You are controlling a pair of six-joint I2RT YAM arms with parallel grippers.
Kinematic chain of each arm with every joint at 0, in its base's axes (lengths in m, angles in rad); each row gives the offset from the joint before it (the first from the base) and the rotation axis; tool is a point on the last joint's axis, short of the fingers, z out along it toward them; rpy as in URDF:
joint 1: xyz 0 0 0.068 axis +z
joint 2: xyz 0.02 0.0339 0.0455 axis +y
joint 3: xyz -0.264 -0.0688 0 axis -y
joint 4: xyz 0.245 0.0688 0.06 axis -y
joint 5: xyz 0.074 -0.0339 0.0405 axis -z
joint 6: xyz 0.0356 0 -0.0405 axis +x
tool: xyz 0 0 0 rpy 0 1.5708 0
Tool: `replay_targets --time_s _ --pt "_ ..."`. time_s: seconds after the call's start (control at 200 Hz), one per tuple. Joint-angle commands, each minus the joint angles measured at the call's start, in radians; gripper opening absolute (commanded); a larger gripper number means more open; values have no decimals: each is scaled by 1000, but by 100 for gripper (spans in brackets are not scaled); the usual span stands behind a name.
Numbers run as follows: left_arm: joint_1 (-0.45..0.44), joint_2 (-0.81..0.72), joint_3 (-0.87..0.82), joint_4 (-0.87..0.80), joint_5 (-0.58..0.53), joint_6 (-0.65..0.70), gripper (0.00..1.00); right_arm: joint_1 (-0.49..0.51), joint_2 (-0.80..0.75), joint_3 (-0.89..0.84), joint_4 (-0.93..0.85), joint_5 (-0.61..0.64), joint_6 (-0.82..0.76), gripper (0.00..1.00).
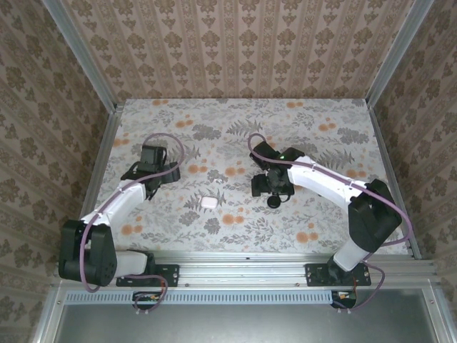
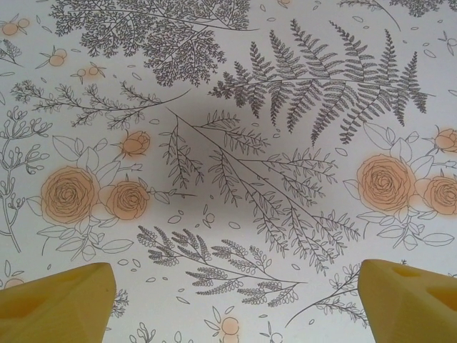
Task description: Insert wireless bluetooth earbuds into charging case
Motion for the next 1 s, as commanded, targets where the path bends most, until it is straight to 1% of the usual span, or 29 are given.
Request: replay_targets --time_s 0.0,0.15,0.29,0.39,0.66,0.785,0.995 --pt "0 -22 11 -31 -12 -1 90 -25 27 -20 -39 -33 -4 85" --pt "3 -29 7 -28 -8 2 90 -70 51 -48 -4 -46 -28 82" --pt "3 -29 9 -30 -11 8 90 -97 98 -70 45 -87 -42 80" --pt "4 -29 15 -36 -7 10 90 -109 136 -68 70 -104 -55 79" --pt "-2 -22 16 -29 14 19 90 -121 217 -56 85 -134 -64 70" --pt "-12 -17 17 -21 42 23 89 -119 230 -59 89 -138 -58 64" --pt "-37 -13 37 -5 98 41 88 -112 242 -40 73 -135 -59 51"
